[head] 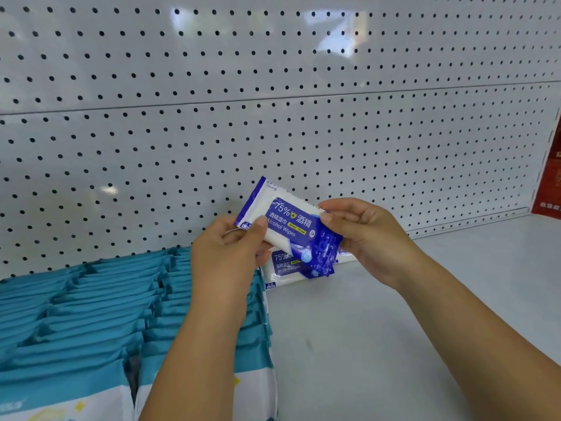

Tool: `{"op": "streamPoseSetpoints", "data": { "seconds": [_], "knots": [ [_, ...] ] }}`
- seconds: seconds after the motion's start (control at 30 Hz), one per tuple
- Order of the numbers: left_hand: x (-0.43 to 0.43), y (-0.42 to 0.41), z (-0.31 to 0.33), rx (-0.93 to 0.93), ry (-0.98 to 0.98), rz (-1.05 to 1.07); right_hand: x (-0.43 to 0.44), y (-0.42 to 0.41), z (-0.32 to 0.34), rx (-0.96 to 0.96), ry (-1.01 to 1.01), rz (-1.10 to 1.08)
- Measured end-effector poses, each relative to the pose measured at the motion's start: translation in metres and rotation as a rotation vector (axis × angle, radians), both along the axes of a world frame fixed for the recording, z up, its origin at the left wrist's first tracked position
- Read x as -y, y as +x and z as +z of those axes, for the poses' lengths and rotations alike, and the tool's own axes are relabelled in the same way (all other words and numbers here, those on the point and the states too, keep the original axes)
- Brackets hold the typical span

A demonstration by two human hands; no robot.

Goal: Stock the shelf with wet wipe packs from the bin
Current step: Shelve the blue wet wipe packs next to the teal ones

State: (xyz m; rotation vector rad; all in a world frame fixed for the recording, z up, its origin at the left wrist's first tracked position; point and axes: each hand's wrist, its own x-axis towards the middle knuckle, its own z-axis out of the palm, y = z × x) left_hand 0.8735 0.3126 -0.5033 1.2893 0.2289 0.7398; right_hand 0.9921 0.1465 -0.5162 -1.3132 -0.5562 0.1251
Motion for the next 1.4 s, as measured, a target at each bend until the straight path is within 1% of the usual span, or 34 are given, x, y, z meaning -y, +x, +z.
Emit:
{"op": "streamPoseSetpoints", "data": {
  "seconds": [0.13,0.2,0.27,0.33,0.37,0.4,0.47,0.5,0.53,0.6,0.73,0.83,0.87,0.97,1.07,1.2,1.4],
  "knots": [
    [0.002,0.0,0.0,-0.002,0.009,-0.004,0.001,0.001,0.003,-0.033,-0.001,0.004],
    [0.003,0.0,0.0,-0.008,0.023,-0.02,0.001,-0.002,0.003,-0.046,-0.014,0.084],
    [0.005,0.0,0.0,-0.026,0.067,-0.062,0.004,-0.006,0.004,-0.003,-0.112,0.145],
    [0.007,0.0,-0.001,-0.063,0.168,-0.063,0.015,-0.002,0.006,0.072,-0.212,0.09],
    [0.006,0.001,-0.002,-0.096,0.275,-0.021,0.023,0.005,0.007,0.096,-0.246,0.011],
    [0.004,0.002,-0.004,-0.141,0.433,0.052,0.033,0.013,0.006,0.11,-0.272,-0.089],
    [-0.002,0.003,-0.01,-0.256,0.821,0.217,0.051,0.03,0.001,0.128,-0.345,-0.304],
    [-0.003,0.002,-0.012,-0.317,0.994,0.277,0.056,0.037,-0.004,0.17,-0.418,-0.391],
    [-0.002,0.001,-0.013,-0.374,1.117,0.312,0.06,0.044,-0.01,0.224,-0.514,-0.444],
    [0.001,0.0,-0.015,-0.471,1.213,0.313,0.062,0.053,-0.021,0.285,-0.656,-0.474],
    [0.002,0.003,-0.021,-0.564,1.221,0.231,0.063,0.07,-0.032,0.263,-0.728,-0.492],
    [0.0,0.003,-0.024,-0.624,1.218,0.183,0.056,0.085,-0.039,0.392,-0.914,-0.62],
    [0.0,0.004,-0.024,-0.641,1.234,0.173,0.053,0.087,-0.04,0.43,-0.946,-0.642],
    [-0.001,0.004,-0.025,-0.647,1.267,0.16,0.042,0.089,-0.045,0.515,-0.954,-0.633],
    [-0.003,0.006,-0.028,-0.64,1.261,0.15,0.036,0.087,-0.051,0.556,-0.908,-0.662],
    [-0.004,0.006,-0.027,-0.62,1.244,0.143,0.039,0.083,-0.048,0.549,-0.903,-0.722],
    [-0.005,0.008,-0.027,-0.591,1.213,0.153,0.039,0.074,-0.047,0.531,-0.96,-0.672]
  ]
}}
